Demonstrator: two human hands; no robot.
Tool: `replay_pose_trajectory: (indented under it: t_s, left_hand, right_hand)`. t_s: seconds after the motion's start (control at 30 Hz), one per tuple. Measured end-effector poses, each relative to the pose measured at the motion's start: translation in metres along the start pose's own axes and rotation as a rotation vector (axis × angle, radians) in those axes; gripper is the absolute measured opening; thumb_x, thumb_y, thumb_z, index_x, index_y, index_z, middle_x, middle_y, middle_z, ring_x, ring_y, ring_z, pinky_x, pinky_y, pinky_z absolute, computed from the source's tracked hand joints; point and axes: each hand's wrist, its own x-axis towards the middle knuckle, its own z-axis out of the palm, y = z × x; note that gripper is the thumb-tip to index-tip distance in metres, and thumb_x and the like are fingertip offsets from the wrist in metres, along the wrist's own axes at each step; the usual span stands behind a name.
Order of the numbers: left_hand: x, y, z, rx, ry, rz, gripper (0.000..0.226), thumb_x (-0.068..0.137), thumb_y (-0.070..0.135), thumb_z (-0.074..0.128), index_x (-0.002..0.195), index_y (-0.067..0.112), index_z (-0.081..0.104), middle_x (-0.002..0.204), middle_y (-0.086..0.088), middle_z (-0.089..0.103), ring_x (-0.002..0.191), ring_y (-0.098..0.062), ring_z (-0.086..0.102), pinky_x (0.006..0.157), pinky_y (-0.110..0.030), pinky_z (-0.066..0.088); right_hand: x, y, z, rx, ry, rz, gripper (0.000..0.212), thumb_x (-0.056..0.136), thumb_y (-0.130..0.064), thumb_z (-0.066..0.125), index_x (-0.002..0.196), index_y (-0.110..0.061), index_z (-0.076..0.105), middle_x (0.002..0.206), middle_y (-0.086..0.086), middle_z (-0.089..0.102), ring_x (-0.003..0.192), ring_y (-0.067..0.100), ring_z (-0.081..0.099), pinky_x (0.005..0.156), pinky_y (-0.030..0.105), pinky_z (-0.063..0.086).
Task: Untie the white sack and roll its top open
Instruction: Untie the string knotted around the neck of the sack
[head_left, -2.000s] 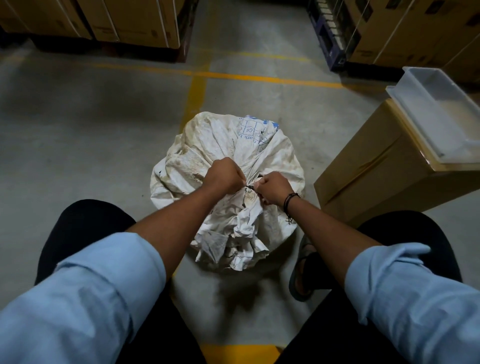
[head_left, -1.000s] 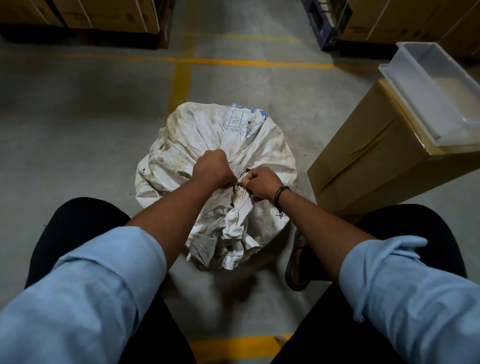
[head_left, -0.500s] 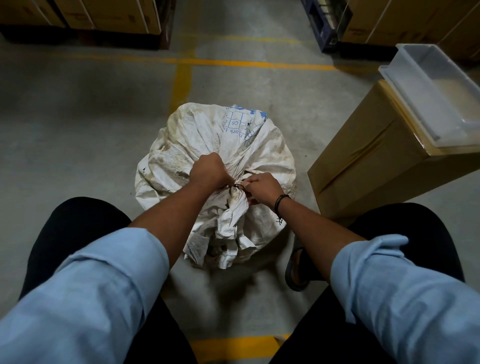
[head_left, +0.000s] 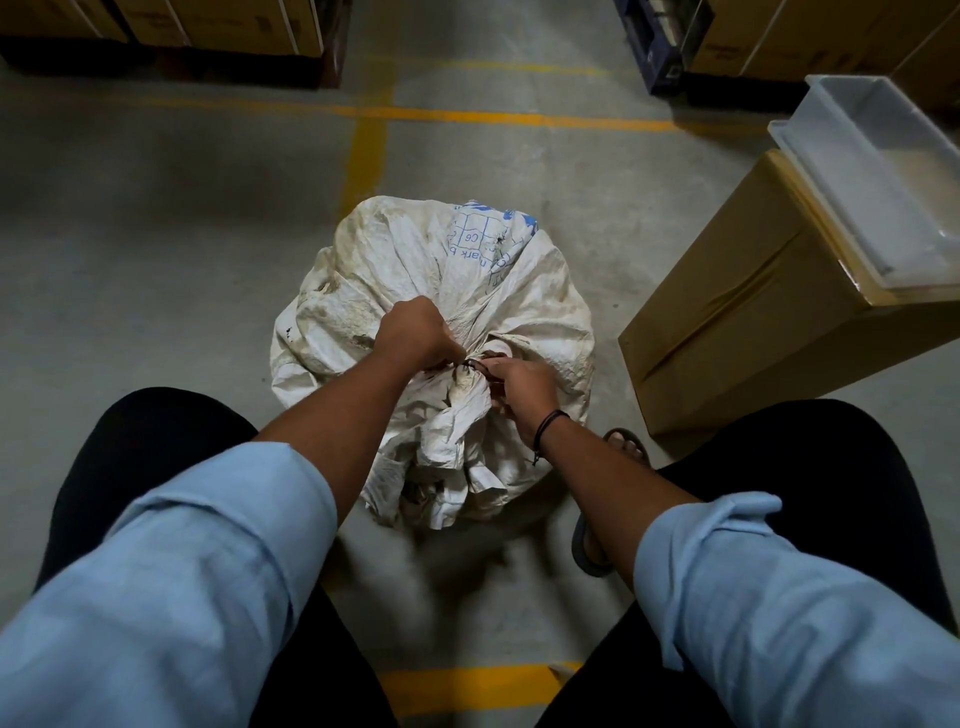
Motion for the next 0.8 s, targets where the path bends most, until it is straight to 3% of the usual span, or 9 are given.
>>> replay_pose_trajectory:
  t_s: [0.07, 0.13, 0.27, 0.4, 0.53, 0.7, 0.8]
  left_hand:
    - [0.001, -0.002, -0.001, 0.000, -0.001, 0.010, 0.030, 0.060, 0.033, 0.089, 0.080, 0.013, 0.078, 0.081, -0.006, 0.075, 0.083, -0.023, 0.072, 0.067, -0.029, 0.054]
    - [0.001, -0.004, -0.001, 0.007, -0.001, 0.017, 0.025, 0.060, 0.030, 0.087, 0.076, 0.013, 0.078, 0.078, -0.006, 0.075, 0.081, -0.022, 0.073, 0.066, -0.030, 0.056]
    - [0.003, -0.008, -0.004, -0.003, -0.037, 0.032, 0.021, 0.056, 0.026, 0.089, 0.070, 0.014, 0.079, 0.072, -0.005, 0.076, 0.077, -0.021, 0.075, 0.074, -0.037, 0.064]
    - [0.005, -0.012, -0.006, -0.029, -0.081, 0.051, 0.022, 0.059, 0.030, 0.096, 0.067, 0.019, 0.079, 0.066, 0.002, 0.074, 0.075, -0.016, 0.075, 0.076, -0.034, 0.063]
    - [0.005, -0.011, -0.006, -0.032, -0.074, 0.036, 0.027, 0.060, 0.033, 0.098, 0.074, 0.016, 0.082, 0.069, -0.002, 0.076, 0.075, -0.017, 0.075, 0.073, -0.033, 0.063]
    - [0.004, -0.002, -0.006, 0.065, -0.072, 0.064, 0.038, 0.054, 0.035, 0.098, 0.076, 0.010, 0.080, 0.071, -0.008, 0.076, 0.074, -0.022, 0.076, 0.072, -0.041, 0.065]
    - [0.002, 0.005, -0.004, 0.144, -0.063, 0.086, 0.040, 0.055, 0.037, 0.096, 0.078, 0.009, 0.077, 0.073, -0.008, 0.074, 0.074, -0.023, 0.075, 0.072, -0.039, 0.065]
  right_hand:
    - [-0.004, 0.003, 0.002, 0.129, -0.026, 0.059, 0.025, 0.088, -0.006, 0.064, 0.109, 0.004, 0.074, 0.091, 0.014, 0.070, 0.058, 0.014, 0.063, 0.040, 0.017, 0.043]
    - [-0.005, 0.003, 0.001, 0.127, -0.052, 0.027, 0.021, 0.089, -0.006, 0.064, 0.106, 0.001, 0.076, 0.086, 0.013, 0.070, 0.059, 0.015, 0.062, 0.041, 0.017, 0.044]
    - [0.003, 0.002, -0.004, -0.276, -0.090, -0.211, 0.024, 0.092, -0.005, 0.061, 0.078, -0.021, 0.072, 0.070, -0.002, 0.065, 0.059, 0.014, 0.055, 0.055, 0.026, 0.047]
    - [0.004, 0.004, -0.007, -0.378, -0.132, -0.315, 0.015, 0.092, -0.007, 0.063, 0.084, -0.017, 0.071, 0.075, -0.005, 0.066, 0.072, 0.014, 0.060, 0.077, 0.036, 0.055]
    - [0.004, 0.006, -0.009, -0.428, -0.142, -0.387, 0.013, 0.095, -0.009, 0.060, 0.094, -0.014, 0.072, 0.078, -0.007, 0.065, 0.077, 0.016, 0.061, 0.077, 0.037, 0.055]
    - [0.010, 0.010, -0.012, -0.457, -0.159, -0.393, 0.023, 0.095, -0.003, 0.053, 0.096, -0.016, 0.072, 0.079, -0.009, 0.065, 0.069, 0.010, 0.059, 0.072, 0.033, 0.053]
    - [0.012, 0.011, -0.013, -0.463, -0.167, -0.374, 0.028, 0.095, 0.001, 0.049, 0.097, -0.014, 0.073, 0.078, -0.008, 0.065, 0.066, 0.013, 0.058, 0.063, 0.028, 0.050]
